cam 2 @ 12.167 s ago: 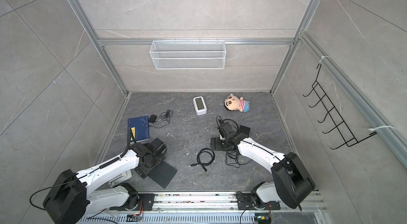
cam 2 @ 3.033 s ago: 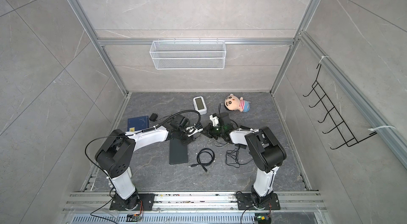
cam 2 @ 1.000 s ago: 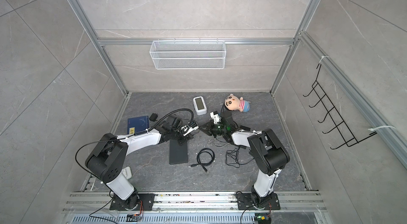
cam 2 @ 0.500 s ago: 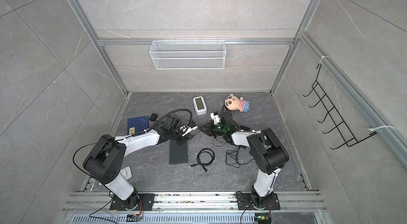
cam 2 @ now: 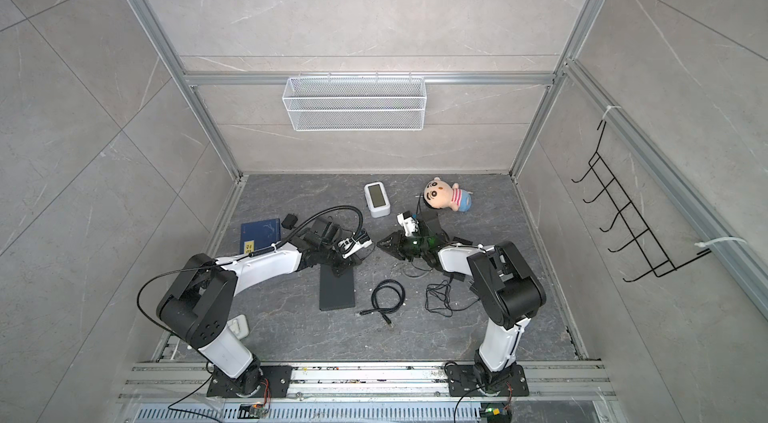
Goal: Insert the plug into the switch port
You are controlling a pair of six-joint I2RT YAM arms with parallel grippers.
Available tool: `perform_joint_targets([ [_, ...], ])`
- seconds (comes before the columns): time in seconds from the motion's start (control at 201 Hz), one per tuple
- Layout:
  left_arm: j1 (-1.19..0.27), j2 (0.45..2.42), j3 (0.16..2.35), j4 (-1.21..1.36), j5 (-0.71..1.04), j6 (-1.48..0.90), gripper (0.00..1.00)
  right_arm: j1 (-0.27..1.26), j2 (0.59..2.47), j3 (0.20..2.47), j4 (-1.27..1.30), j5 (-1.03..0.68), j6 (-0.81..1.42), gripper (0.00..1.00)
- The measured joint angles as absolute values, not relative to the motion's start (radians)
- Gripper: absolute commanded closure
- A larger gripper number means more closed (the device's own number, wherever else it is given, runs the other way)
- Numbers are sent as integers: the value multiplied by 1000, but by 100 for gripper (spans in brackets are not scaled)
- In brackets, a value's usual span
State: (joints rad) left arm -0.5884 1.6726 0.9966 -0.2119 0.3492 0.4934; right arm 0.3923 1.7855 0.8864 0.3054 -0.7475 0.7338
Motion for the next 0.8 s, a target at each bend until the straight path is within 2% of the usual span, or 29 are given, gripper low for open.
perform_joint_targets([
  [0.065, -588, 1677, 1048, -279, 355, 505, 98, 392, 1754, 923, 171, -714, 564, 51],
  [0.169, -582, 1697, 1148, -374, 382, 510, 98, 392, 1643, 963, -1, -673, 295, 49],
  [0.304, -554, 1739, 1249, -490, 451, 513, 98, 412, 1494, 957, -27, -643, 39, 48],
  [0.383, -529, 1775, 1307, -569, 501, 517, 98, 456, 1419, 873, 56, -619, -110, 50],
  [0.483, -501, 1812, 1367, -672, 543, 527, 98, 534, 1378, 690, 216, -590, -306, 60],
  [0.597, -477, 1839, 1415, -769, 585, 545, 98, 619, 1439, 532, 380, -521, -487, 60],
  [0.796, -468, 1841, 1437, -871, 606, 566, 97, 714, 1566, 512, 699, -305, -692, 57],
])
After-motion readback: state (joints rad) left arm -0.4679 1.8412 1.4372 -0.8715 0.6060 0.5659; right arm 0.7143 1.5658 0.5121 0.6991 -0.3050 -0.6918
